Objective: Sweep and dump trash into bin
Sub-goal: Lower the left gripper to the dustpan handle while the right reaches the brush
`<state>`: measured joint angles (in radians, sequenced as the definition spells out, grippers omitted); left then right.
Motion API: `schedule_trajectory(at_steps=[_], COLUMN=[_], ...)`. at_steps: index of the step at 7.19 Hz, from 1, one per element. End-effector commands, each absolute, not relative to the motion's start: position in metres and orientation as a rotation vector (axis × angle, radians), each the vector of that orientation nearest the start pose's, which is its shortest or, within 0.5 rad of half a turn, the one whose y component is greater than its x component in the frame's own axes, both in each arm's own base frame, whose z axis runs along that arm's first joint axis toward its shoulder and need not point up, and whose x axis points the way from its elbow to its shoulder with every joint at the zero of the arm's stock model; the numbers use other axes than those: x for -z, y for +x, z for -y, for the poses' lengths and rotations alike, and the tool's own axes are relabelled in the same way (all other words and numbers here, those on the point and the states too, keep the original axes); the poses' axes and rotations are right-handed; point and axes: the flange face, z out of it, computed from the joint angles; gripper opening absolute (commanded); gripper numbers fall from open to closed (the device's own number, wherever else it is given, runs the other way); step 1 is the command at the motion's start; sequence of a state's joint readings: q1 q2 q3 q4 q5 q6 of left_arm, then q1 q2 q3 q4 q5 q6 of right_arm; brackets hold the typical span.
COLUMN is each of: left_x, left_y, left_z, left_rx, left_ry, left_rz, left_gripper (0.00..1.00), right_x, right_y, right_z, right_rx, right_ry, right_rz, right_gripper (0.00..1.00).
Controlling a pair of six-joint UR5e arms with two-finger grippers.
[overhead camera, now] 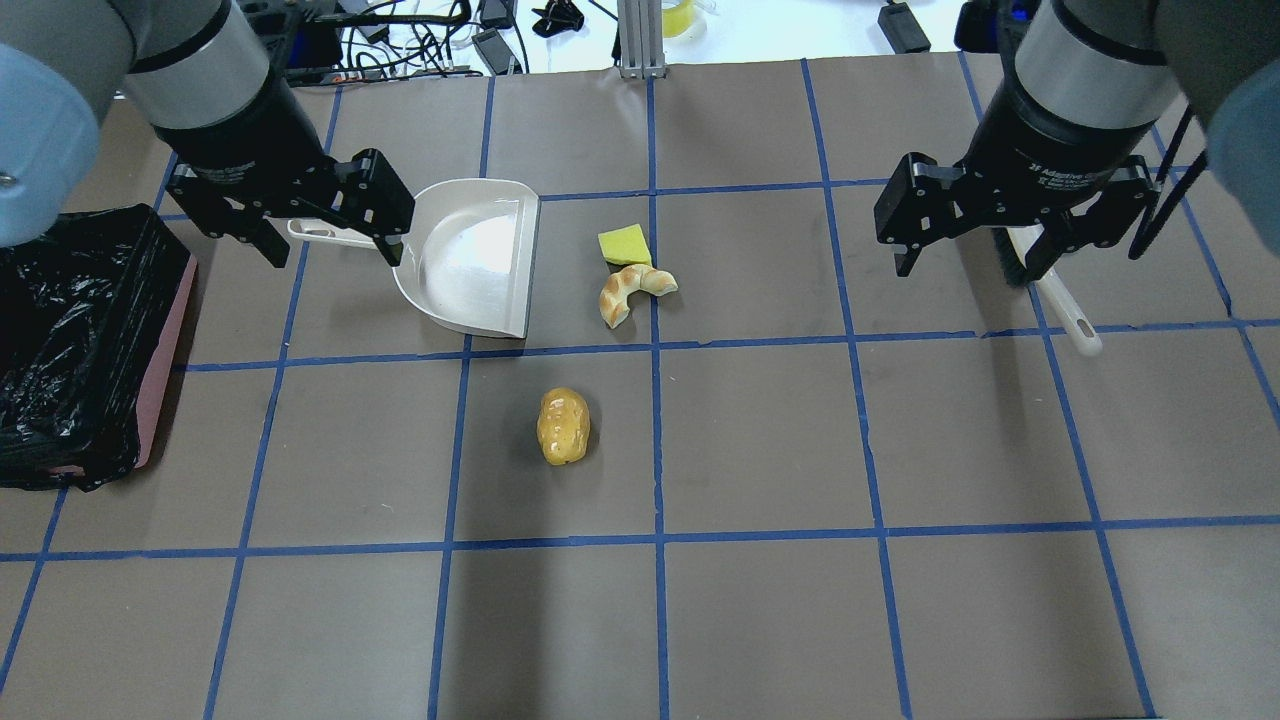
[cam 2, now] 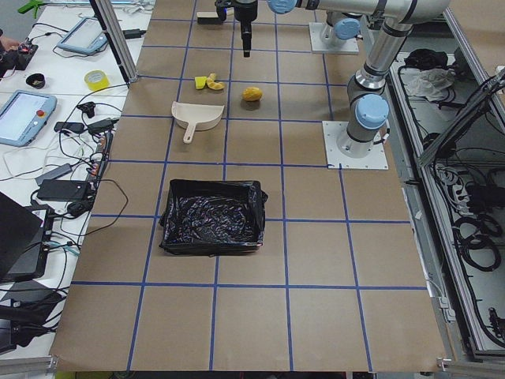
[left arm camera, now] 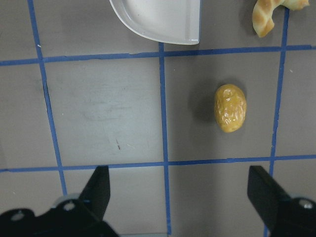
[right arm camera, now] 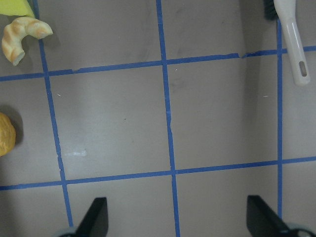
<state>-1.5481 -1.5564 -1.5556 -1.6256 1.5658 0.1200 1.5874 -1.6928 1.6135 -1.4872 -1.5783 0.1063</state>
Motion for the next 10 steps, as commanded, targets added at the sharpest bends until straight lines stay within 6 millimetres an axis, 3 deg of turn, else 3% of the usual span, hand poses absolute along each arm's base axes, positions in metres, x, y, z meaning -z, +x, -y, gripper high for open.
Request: schedule_trajectory(at_steps=[1, 2, 3, 4, 5, 6, 7, 9, 10], left_x=[-0.459, -0.436, -0.409, -0.382, -0.364, -0.336, -0.312, -0.288, -0.282], left_y=[-0.070, -0.064, -0.061, -0.058, -0.055, -0.048, -0.039, -0.013, -0.005], left_z=[0.515, 0.539, 0.557, 0.580, 0.597, 0.610, 0.626, 0.661, 0.679], left_rx=[-0.097, 0.007, 0.010, 0.031, 0.050, 0.016, 0.035, 0.051, 0.059], left_ry=[0.709, 0.993, 1.332, 1.569, 1.689, 1.877, 1.905, 2.085, 2.110], left_rz=[-3.089, -2.984, -2.847, -2.711, -2.609, -2.502, -2.480, -2.313, -2.285], left_gripper=[1.00, 1.00, 1.00, 1.00, 1.00, 1.00, 1.00, 0.98, 0.98], right_x=[-0.513, -0.500, -0.491, -0.485, -0.467, -0.437, -0.420, -0.366, -0.335], right_y=[0.129, 0.093, 0.041, -0.009, -0.046, -0.066, -0.081, -0.107, -0.110], right_z=[0.443, 0.464, 0.479, 0.492, 0.508, 0.523, 0.531, 0.543, 0.549], right_rx=[-0.002, -0.030, -0.058, -0.025, -0.007, -0.023, -0.009, -0.056, -0.057], right_ry=[0.037, -0.106, -0.122, -0.172, -0.201, -0.168, -0.156, -0.124, -0.122], right_rz=[-3.157, -3.171, -3.168, -3.167, -3.168, -3.169, -3.178, -3.160, -3.158], right_gripper=[1.00, 1.00, 1.00, 1.00, 1.00, 1.00, 1.00, 1.00, 1.00])
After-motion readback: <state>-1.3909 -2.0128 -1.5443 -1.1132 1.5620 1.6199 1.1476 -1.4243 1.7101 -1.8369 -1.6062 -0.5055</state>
